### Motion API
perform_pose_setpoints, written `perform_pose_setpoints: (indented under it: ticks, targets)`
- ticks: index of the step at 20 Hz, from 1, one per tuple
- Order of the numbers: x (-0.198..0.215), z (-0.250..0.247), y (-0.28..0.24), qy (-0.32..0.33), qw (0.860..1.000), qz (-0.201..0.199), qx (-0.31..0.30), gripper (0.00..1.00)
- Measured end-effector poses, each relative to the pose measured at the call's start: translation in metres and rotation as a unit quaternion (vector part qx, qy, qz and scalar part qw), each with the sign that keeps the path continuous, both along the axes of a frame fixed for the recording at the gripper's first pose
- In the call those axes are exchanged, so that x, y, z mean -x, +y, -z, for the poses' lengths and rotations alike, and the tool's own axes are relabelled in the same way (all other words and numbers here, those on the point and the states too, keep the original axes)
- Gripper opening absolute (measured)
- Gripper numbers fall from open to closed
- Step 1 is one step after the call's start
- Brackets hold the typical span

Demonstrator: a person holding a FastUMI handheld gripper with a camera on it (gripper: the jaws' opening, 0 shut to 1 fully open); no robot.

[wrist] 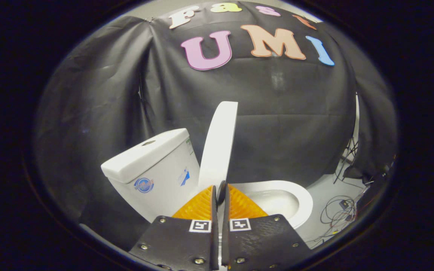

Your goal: Open the toilet lid.

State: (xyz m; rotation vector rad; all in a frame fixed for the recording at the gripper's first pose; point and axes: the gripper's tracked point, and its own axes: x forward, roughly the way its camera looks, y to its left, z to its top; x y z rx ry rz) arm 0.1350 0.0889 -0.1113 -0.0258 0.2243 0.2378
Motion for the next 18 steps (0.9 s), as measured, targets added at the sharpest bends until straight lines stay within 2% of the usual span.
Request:
perform_pose_setpoints:
  ticks: [10,18]
  targets:
    - [-0.001,-0.002,0.015,-0.014,1.0,-0.007,-0.004,0.04]
    - [0.002,-0.004,0.027,-0.017,0.999,-0.033,-0.012,0.04]
